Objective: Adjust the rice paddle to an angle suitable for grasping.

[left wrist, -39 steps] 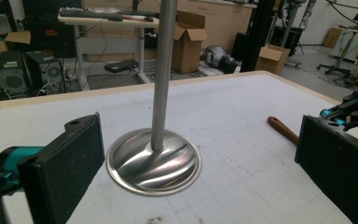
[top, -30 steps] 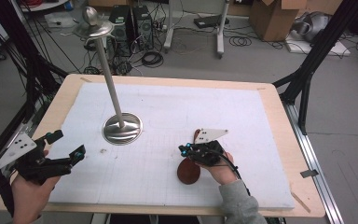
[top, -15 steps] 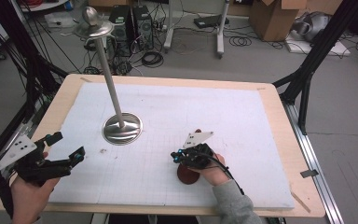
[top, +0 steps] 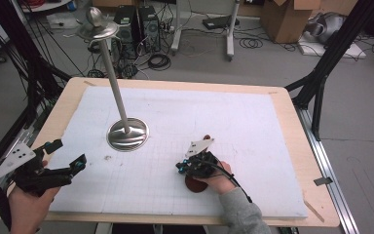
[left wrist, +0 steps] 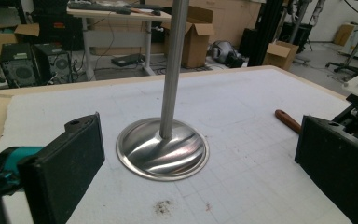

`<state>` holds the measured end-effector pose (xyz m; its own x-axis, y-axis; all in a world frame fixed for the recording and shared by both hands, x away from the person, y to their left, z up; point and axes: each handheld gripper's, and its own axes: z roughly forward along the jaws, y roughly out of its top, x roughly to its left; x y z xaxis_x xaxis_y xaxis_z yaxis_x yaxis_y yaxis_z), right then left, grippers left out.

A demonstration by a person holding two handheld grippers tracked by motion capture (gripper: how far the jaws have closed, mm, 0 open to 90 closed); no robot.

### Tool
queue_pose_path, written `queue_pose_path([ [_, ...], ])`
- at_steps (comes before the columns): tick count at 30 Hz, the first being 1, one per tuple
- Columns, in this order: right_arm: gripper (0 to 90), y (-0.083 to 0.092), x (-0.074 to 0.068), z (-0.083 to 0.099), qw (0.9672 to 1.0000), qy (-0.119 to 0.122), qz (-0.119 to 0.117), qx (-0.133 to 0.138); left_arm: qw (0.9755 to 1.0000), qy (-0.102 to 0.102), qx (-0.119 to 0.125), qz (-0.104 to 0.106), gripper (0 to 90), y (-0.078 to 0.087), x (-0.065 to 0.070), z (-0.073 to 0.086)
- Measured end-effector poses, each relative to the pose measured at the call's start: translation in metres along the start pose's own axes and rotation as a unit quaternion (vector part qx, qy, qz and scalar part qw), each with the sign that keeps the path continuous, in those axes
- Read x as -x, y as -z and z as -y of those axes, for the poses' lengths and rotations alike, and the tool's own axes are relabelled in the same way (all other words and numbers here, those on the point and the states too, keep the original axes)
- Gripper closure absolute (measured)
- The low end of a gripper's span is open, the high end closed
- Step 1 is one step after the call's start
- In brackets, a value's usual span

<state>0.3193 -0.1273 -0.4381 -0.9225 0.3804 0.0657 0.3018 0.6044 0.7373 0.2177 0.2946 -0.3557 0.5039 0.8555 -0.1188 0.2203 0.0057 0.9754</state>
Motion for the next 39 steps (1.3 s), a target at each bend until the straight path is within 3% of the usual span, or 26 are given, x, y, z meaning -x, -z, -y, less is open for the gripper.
queue_pose_path([
  [3,89.6,-0.004,-0.003,0.0,0.9997,0.013,0.002,-0.022,1.0,0.0,0.002,0.0,1.8,0.0,0.0,0.0],
  [11,89.9,-0.001,-0.002,0.001,0.9996,0.003,-0.003,-0.029,1.0,-0.001,0.001,0.001,1.8,-0.001,0.0,-0.001],
  [22,89.9,0.003,-0.006,0.003,0.9991,0.012,0.004,-0.039,0.9999,-0.003,0.01,0.004,1.8,-0.003,0.0,-0.006],
  [39,89.9,0.024,-0.005,0.02,0.9989,0.006,-0.008,-0.046,0.9996,-0.006,0.009,0.027,1.8,-0.025,0.006,-0.012],
])
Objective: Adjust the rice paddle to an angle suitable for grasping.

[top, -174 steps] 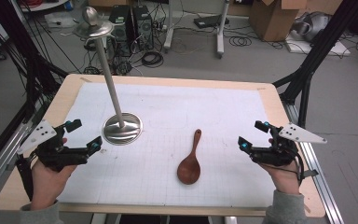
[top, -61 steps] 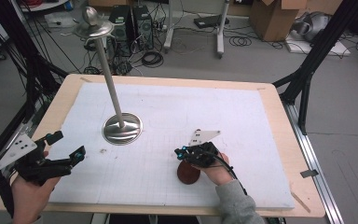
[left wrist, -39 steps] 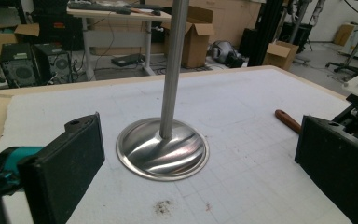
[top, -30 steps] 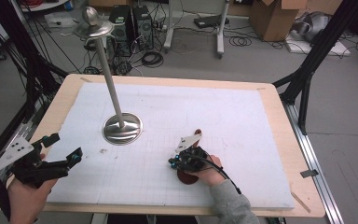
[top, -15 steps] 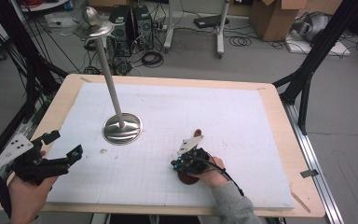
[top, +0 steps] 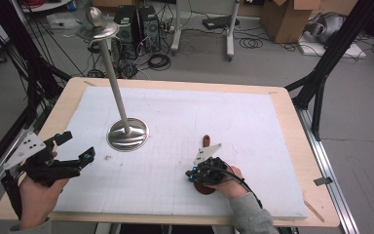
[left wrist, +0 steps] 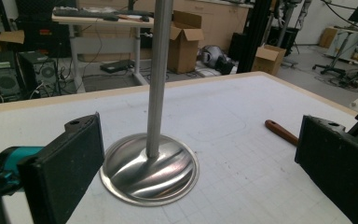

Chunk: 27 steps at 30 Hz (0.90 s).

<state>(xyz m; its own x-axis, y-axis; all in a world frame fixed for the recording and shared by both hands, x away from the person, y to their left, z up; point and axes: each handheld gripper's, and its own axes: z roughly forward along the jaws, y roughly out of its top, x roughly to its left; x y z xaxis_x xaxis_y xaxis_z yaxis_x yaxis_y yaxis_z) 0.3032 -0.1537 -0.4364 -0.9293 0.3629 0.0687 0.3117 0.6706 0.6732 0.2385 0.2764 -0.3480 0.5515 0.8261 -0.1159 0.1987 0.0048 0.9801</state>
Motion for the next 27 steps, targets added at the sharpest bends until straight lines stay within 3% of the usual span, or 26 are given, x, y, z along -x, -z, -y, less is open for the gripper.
queue_pose_path([
  [20,89.9,0.025,0.006,0.025,0.9995,-0.029,0.009,-0.004,0.9995,-0.001,-0.005,0.032,1.8,-0.032,0.008,-0.003],
  [25,89.9,0.028,0.007,0.029,0.9996,-0.028,0.005,0.003,0.9993,-0.002,-0.007,0.037,1.8,-0.038,0.01,-0.004],
  [27,89.9,0.033,0.007,0.028,0.9993,-0.027,0.004,0.026,0.9992,-0.002,-0.007,0.039,1.8,-0.039,0.011,-0.003],
])
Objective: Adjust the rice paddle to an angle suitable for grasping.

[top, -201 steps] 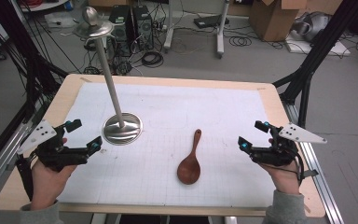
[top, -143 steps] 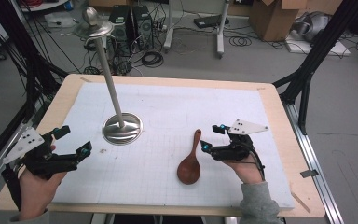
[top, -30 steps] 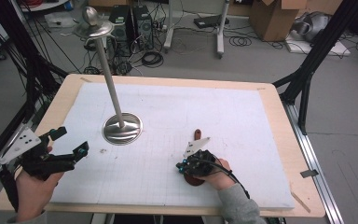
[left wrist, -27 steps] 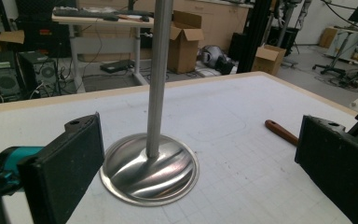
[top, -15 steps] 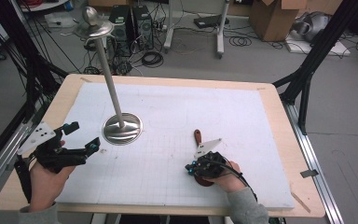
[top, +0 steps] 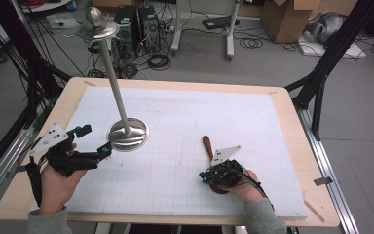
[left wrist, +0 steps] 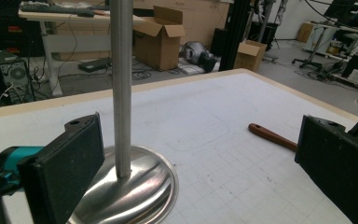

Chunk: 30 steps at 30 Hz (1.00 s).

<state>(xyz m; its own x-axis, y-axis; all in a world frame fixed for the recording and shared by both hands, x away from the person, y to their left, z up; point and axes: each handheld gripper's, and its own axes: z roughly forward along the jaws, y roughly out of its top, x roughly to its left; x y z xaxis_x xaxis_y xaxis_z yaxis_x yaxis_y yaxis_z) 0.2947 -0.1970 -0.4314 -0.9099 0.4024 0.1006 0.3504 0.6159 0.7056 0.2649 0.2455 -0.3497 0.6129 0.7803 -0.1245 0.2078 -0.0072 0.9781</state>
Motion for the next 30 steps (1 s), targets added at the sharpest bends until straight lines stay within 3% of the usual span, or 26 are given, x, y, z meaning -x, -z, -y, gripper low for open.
queue_pose_path([
  [1,89.9,0.009,0.002,-0.001,0.9995,-0.002,0.007,0.032,1.0,-0.001,-0.003,0.0,1.8,0.0,0.0,0.001],
  [2,89.9,0.009,0.002,-0.001,0.9995,-0.002,0.007,0.032,1.0,-0.001,-0.003,0.0,1.8,0.0,0.0,0.001],
  [3,89.9,0.019,0.006,-0.001,0.9982,-0.01,0.025,0.054,1.0,0.0,-0.004,-0.002,1.8,0.0,0.0,0.001],
  [6,89.9,0.026,0.011,0.002,0.9967,-0.018,0.043,0.066,1.0,0.0,-0.003,-0.002,1.8,0.001,0.0,0.002],
  [7,89.9,0.032,0.02,0.007,0.995,-0.036,0.057,0.074,1.0,-0.001,-0.004,-0.004,1.8,0.003,0.0,0.002],
  [15,89.9,0.031,0.042,0.022,0.9899,-0.074,0.101,0.067,0.9999,0.0,-0.008,-0.012,1.8,0.009,-0.001,0.005],
  [19,89.9,0.026,0.047,0.025,0.9889,-0.078,0.113,0.057,0.9998,0.001,-0.006,-0.017,1.8,0.014,-0.001,0.006],
  [30,90.0,0.015,0.053,0.024,0.9894,-0.074,0.115,0.051,0.9995,0.002,-0.006,-0.033,1.8,0.027,-0.004,0.008],
])
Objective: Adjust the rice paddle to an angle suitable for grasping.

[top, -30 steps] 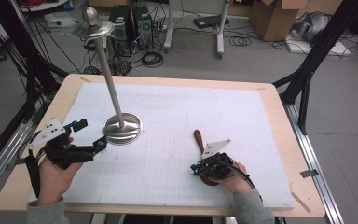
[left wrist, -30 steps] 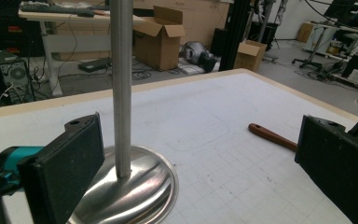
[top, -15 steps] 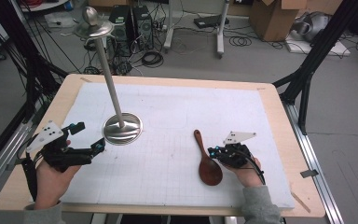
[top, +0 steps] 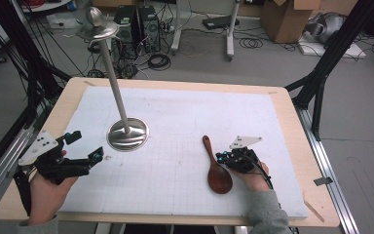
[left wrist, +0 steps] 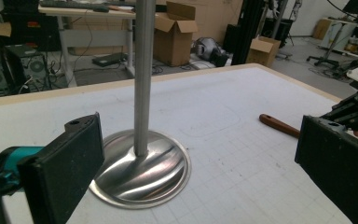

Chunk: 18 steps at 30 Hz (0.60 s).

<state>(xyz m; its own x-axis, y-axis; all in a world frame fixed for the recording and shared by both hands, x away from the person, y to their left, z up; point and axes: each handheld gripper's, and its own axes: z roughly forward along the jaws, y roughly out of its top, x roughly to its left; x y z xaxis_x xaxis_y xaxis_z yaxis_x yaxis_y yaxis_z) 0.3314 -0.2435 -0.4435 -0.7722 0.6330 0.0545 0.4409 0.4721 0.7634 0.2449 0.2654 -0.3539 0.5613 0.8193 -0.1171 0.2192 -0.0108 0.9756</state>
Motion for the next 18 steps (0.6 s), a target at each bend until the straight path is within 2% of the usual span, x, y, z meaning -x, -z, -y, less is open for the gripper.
queue_pose_path([
  [18,90.0,-0.018,0.0,-0.01,0.9998,0.013,-0.015,-0.006,0.9997,0.003,-0.005,-0.022,1.8,0.021,-0.005,0.006],
])
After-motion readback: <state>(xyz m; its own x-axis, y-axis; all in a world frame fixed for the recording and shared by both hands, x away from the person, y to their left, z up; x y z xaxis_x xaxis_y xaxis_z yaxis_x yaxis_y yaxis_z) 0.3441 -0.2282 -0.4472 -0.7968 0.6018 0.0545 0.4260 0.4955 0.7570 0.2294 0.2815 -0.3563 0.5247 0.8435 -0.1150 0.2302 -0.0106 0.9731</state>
